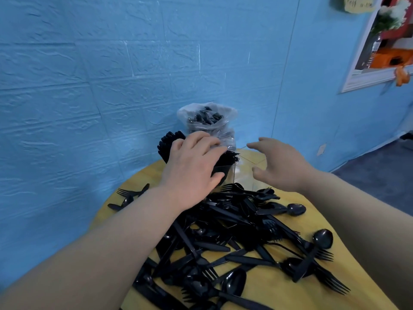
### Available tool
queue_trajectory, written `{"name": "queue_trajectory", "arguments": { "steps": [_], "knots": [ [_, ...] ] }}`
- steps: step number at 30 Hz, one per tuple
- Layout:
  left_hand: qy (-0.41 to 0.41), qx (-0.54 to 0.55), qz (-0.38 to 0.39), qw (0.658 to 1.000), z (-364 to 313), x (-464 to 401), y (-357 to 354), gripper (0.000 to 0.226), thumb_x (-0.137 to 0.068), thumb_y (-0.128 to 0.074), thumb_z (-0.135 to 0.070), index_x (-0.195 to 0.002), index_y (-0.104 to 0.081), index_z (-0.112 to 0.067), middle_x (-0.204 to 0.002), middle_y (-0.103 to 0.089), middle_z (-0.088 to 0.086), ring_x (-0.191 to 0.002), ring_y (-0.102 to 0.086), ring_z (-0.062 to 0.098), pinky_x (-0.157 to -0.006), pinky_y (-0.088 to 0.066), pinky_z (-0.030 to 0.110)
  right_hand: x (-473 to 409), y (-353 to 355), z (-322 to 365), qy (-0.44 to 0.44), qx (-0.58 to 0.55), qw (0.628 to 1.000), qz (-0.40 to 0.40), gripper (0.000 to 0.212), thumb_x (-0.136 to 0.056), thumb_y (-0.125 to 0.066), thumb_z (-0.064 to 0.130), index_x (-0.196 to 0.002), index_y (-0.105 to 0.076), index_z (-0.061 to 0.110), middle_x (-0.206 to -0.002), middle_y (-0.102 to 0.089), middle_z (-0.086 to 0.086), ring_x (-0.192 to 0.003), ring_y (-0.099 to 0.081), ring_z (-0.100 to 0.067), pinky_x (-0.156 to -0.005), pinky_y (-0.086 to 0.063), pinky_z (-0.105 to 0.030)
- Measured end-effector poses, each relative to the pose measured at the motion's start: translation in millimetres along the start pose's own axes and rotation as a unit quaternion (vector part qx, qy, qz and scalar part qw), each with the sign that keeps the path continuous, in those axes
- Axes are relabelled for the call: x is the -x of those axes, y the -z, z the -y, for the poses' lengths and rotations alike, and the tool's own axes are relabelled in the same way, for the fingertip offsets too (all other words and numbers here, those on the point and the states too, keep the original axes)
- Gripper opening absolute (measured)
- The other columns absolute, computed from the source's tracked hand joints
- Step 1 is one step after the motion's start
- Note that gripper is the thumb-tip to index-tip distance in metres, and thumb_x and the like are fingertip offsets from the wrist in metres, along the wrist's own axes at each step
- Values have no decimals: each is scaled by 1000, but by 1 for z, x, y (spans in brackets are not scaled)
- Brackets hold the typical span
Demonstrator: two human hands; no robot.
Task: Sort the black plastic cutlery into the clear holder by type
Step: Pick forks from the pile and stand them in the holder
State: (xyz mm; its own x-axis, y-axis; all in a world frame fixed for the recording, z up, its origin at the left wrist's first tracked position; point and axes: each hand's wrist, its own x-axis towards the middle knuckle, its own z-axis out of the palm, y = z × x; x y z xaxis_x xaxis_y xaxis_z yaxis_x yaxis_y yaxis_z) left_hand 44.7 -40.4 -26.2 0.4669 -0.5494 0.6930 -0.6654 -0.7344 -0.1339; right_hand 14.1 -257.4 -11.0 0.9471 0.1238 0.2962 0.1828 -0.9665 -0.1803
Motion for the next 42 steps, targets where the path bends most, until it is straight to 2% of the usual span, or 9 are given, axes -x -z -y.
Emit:
{"name": "queue_trajectory", "arguments": {
  "steps": [2, 8, 12, 20, 24, 30, 33, 35, 42],
  "knots": [
    [-12, 8, -2, 1000, -7, 5, -2, 49, -72, -76, -36, -117, -65, -20, -120, -62, -4, -118, -42, 21, -89, -36, 43, 1, -11, -11, -14, 57, 998, 25, 50, -90, -52, 21, -139, -44, 18, -141, -48, 1, -142, -23, -17, -107, -25, -27],
    [-1, 0, 33, 999, -9, 20, -1, 44, -72, -76, -34, -114, -68, -19, -119, -64, -6, -116, -46, 22, -88, -40, 43, -6, -37, -7, -41, 56, 997, -15, 34, -95, -45, 14, -126, -57, 23, -121, -58, -1, -114, -49, -24, -87, -45, -35],
    [7, -14, 50, 999, -12, 24, 0, 43, -72, -77, -34, -112, -69, -20, -118, -64, -6, -117, -43, 21, -87, -41, 44, -11, -47, 4, -29, 68, 996, -55, 34, -94, -48, 14, -123, -57, 27, -111, -61, -2, -106, -53, -25, -79, -47, -36],
    [35, -4, 108, 994, -35, 38, 8, 42, -77, -72, -37, -116, -67, -22, -121, -63, -6, -118, -46, 23, -90, -42, 45, 31, -23, -14, -71, -24, 995, -66, 36, -96, -50, 18, -131, -53, 21, -125, -55, -5, -114, -51, -26, -86, -43, -35],
    [82, 38, 180, 979, -60, 57, 17, 43, -90, -54, -44, -130, -57, -28, -135, -52, -13, -128, -35, 17, -103, -32, 41, 85, -7, -14, -92, -50, 992, -69, 32, -95, -51, 17, -126, -58, 19, -123, -60, -2, -111, -55, -23, -90, -41, -32],
    [111, 77, 250, 959, -102, 98, 40, 51, -90, -36, -59, -132, -53, -34, -137, -47, -18, -131, -30, 11, -105, -29, 38, 178, -14, -10, -213, -124, 959, -141, 16, -90, -55, 19, -99, -69, 19, -86, -66, 6, -80, -60, -17, -70, -50, -31],
    [116, 75, 293, 946, -124, 120, 56, 72, -80, -21, -75, -136, -47, -37, -139, -43, -20, -131, -28, 9, -106, -27, 38, 206, -27, -16, -279, -81, 954, -80, 24, -87, -56, 42, -93, -68, 22, -86, -64, 5, -78, -57, -18, -64, -48, -30],
    [115, 64, 320, 938, -134, 132, 57, 78, -76, -18, -80, -138, -42, -38, -141, -39, -20, -132, -26, 8, -108, -25, 39, 209, -35, -14, -266, -27, 964, -14, 35, -86, -53, 54, -98, -67, 24, -91, -60, 3, -82, -55, -17, -64, -49, -31],
    [107, 61, 294, 948, -154, 124, 45, 65, -85, -38, -70, -141, -39, -36, -145, -35, -16, -135, -24, 10, -110, -22, 38, 207, -39, 0, -237, -40, 971, -10, 33, -88, -58, 43, -114, -63, 22, -91, -47, 6, -78, -46, -12, -51, -31, -23]
  ]
}}
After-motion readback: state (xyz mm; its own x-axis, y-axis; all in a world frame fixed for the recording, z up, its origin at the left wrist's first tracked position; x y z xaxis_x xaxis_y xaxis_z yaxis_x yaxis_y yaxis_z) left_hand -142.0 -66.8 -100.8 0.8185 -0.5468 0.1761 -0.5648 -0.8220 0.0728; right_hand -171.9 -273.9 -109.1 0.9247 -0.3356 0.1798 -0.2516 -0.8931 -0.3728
